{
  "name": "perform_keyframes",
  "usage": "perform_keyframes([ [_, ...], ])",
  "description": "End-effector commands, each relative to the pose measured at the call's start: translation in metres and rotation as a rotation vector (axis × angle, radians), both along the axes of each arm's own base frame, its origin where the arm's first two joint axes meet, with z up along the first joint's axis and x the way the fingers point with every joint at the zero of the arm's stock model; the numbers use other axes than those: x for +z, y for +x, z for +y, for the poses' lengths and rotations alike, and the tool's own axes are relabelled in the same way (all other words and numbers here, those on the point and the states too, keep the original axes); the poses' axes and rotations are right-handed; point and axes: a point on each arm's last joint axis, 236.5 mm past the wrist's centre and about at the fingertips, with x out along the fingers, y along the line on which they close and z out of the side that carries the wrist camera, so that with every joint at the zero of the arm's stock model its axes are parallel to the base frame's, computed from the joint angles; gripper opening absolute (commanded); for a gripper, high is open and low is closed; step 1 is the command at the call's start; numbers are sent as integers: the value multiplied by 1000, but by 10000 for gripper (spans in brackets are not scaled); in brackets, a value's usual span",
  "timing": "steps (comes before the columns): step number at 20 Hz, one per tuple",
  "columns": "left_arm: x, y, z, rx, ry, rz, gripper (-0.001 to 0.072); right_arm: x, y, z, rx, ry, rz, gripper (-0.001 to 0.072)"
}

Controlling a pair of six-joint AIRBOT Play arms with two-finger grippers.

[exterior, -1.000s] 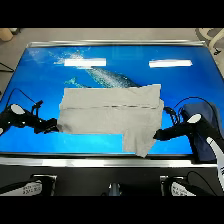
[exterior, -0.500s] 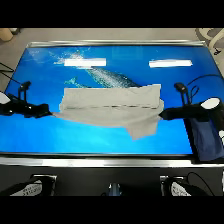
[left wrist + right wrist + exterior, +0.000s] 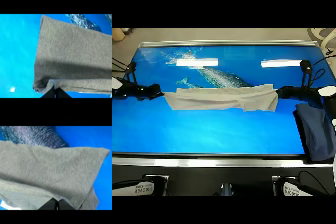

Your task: Fold the shirts.

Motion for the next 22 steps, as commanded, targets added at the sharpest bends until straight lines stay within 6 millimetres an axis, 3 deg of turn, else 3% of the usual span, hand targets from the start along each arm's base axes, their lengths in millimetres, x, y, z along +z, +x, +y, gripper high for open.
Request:
perform_keyframes([
  [1, -16, 39, 0, 35, -32, 12, 22, -19, 36, -12, -42, 15, -8, 19],
  [3, -31, 54, 3, 36, -35, 26, 22, -39, 50, -12, -47, 28, 21, 20],
  [5, -50, 63, 1, 38, -54, 53, 24, -62, 58, 1, -58, 48, 58, 21],
  [7, -71, 66, -5, 48, -96, 88, 25, -81, 60, 13, -37, 15, 75, 22],
  [9, -89, 66, -8, 55, -122, 120, 29, -88, 62, 10, -30, -46, 66, 23],
  [10, -94, 66, -10, 57, -131, 130, 79, -88, 63, 7, -41, -46, 65, 59],
  [11, -95, 66, -11, 60, -140, 133, 298, -86, 63, 3, -56, -38, 68, 276],
  [12, -92, 66, -11, 60, -143, 129, 573, -81, 63, 1, -52, -32, 67, 517],
  [13, -85, 67, -9, 53, -139, 123, 720, -73, 60, -5, -38, -28, 71, 673],
  [15, -65, 67, -1, 38, -142, 118, 719, -57, 54, -29, -34, -30, 104, 688],
  [18, -31, 57, -2, -25, -153, 138, 717, -74, 26, -74, -71, -137, 258, 715],
  [20, -8, 46, -10, -70, -157, 141, 716, -93, 10, -69, -32, -134, 345, 716],
  [22, 11, 31, -19, -111, -154, 151, 716, -109, 9, -51, -23, -37, 389, 717],
])
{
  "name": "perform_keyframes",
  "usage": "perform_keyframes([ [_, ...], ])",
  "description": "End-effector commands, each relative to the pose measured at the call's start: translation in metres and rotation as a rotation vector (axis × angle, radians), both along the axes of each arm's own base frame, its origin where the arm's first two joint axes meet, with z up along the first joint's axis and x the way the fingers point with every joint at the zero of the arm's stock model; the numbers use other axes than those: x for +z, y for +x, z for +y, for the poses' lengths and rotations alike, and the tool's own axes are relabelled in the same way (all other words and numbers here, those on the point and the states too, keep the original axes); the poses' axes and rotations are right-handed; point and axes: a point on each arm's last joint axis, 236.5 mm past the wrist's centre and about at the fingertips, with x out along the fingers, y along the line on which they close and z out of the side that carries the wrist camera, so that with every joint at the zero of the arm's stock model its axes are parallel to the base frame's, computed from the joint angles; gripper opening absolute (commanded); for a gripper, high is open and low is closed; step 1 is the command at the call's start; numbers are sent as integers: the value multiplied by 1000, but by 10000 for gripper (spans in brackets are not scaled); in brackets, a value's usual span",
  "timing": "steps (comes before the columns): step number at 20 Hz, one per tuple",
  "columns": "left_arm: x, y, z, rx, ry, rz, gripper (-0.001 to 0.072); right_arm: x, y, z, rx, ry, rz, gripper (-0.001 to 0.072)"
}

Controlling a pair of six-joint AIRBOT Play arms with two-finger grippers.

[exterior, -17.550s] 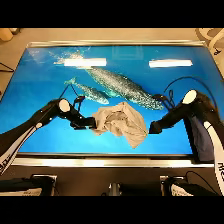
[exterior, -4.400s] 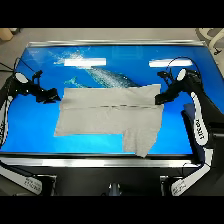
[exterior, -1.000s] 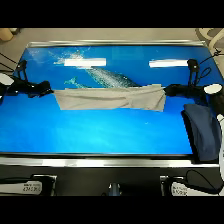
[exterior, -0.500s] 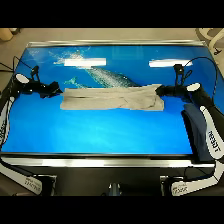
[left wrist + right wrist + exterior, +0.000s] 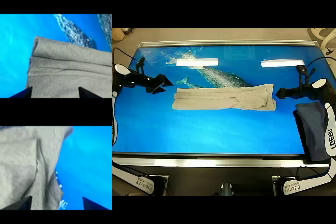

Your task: Fold the shirts.

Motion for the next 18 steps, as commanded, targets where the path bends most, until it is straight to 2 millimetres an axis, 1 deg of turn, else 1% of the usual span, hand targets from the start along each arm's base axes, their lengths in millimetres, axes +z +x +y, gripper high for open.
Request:
perform_keyframes([
  [1, 34, -29, -14, -87, -7, 30, 716, -24, -12, 14, -21, 116, 112, 717],
  [3, 53, -38, -19, -109, -1, 11, 716, -31, -4, 28, -60, 221, 118, 716],
  [5, 75, -42, -23, -116, 9, -34, 715, -35, 1, 40, -88, 310, 126, 716],
  [7, 91, -46, -31, -131, 17, -69, 715, -38, 2, 50, -91, 337, 136, 715],
  [10, 105, -52, -52, -176, 21, -98, 715, -50, 3, 71, -86, 307, 165, 715],
  [12, 106, -56, -71, -217, 19, -100, 715, -58, 5, 90, -99, 317, 190, 708],
  [13, 105, -58, -81, -238, 19, -100, 715, -60, 4, 97, -99, 322, 204, 685],
  [14, 104, -60, -92, -261, 18, -99, 714, -61, 4, 103, -95, 321, 206, 573],
  [15, 104, -62, -101, -282, 17, -101, 710, -60, 5, 104, -94, 323, 201, 304],
  [16, 103, -62, -112, -302, 16, -106, 709, -56, 7, 106, -93, 334, 196, 18],
  [17, 102, -61, -123, -315, 14, -117, 704, -48, 9, 106, -91, 338, 182, 22],
  [18, 100, -58, -138, -329, 12, -136, 535, -36, 13, 106, -77, 332, 152, 21],
])
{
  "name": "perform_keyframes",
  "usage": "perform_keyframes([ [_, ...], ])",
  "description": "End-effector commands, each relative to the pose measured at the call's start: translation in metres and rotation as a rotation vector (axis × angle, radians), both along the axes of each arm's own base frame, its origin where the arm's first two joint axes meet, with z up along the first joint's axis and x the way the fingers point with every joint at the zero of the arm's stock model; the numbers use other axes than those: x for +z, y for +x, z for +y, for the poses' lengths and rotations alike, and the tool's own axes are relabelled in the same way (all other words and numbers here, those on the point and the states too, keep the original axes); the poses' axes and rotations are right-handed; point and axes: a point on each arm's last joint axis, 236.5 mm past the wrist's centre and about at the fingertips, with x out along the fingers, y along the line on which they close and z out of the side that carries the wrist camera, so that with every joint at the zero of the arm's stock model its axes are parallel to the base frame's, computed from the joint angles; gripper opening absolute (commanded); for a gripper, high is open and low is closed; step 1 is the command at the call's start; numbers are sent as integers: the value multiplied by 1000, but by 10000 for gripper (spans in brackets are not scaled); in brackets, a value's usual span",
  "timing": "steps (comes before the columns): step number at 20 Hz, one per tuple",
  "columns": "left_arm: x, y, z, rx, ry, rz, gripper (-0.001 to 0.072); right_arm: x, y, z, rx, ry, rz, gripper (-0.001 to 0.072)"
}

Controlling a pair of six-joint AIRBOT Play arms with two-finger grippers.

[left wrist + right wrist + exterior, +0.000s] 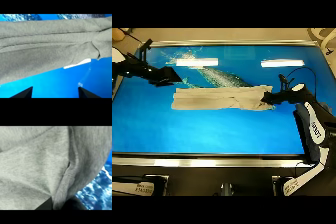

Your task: Fold the shirts.

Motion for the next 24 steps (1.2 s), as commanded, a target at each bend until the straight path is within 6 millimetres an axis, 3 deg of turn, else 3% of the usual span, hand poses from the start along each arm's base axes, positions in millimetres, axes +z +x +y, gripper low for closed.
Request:
perform_keyframes([
  [1, -3, 8, -46, -51, -12, -59, 180, 33, 11, 7, 13, 2, -77, 21],
  [2, -6, 17, -67, -58, -22, -99, 40, 52, 14, 8, 30, -6, -118, 21],
  [5, -35, 36, -144, -86, -85, -154, 28, 118, 14, 10, 75, -32, -234, 21],
  [8, -82, 27, -211, -80, -223, -11, 28, 181, -3, 16, 133, -55, -341, 21],
  [11, -120, 11, -259, -61, -370, 153, 28, 221, -30, 16, 196, -121, -396, 21],
  [14, -144, -2, -290, -37, -460, 265, 28, 252, -56, 16, 257, -180, -440, 21],
  [18, -154, -12, -326, -15, -537, 302, 28, 280, -92, 26, 337, -195, -468, 21],
  [21, -147, -31, -356, -72, -563, 300, 27, 288, -107, 27, 370, -214, -474, 21],
  [24, -147, -59, -382, -141, -552, 293, 27, 288, -108, 27, 374, -217, -475, 21],
])
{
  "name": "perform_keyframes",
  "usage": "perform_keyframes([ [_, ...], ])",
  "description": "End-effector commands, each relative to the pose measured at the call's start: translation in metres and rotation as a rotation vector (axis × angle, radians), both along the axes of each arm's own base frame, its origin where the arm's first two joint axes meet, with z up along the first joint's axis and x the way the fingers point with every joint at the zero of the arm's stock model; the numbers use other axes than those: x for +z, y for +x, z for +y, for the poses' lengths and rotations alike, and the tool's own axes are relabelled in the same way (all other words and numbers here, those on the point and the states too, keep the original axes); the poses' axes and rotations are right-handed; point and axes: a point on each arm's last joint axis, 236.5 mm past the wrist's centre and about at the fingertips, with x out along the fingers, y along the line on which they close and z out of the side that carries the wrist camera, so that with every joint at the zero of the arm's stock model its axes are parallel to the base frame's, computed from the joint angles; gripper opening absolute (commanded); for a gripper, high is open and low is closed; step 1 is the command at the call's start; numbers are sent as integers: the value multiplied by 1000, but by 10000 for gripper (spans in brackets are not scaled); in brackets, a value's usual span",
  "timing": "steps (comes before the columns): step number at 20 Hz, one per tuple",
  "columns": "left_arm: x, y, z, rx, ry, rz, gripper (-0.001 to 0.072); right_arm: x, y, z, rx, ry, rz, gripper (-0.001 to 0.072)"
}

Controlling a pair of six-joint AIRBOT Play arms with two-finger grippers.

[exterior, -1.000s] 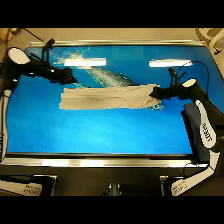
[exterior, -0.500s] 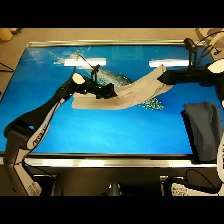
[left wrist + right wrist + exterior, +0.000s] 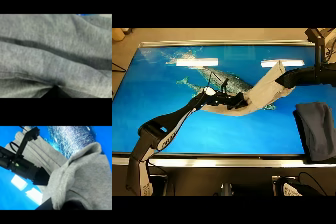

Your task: Fold the shirts.

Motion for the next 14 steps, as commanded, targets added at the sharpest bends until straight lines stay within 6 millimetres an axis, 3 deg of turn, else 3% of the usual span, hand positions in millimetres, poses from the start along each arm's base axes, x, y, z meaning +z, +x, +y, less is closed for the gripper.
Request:
perform_keyframes([
  [1, -3, -29, -30, -56, -17, 0, 27, 4, -7, 1, 17, -13, -5, 21],
  [3, -12, -37, -36, -60, -9, 33, 27, 5, -7, 2, 18, -8, -6, 22],
  [5, -9, -31, -30, -51, -11, 29, 24, 3, -6, 2, 16, -10, -4, 22],
  [8, 21, 1, 9, -61, 42, -136, 23, -11, 9, 2, -3, 2, 14, 22],
  [10, 43, 23, 66, -86, 196, -271, 23, -21, 25, 18, 4, 12, 4, 22],
  [11, 55, 35, 104, -86, 298, -333, 23, -26, 32, 32, 17, 18, -3, 22],
  [14, 118, 67, 216, 0, 519, -500, 24, -47, 51, 86, 54, 43, -17, 22],
])
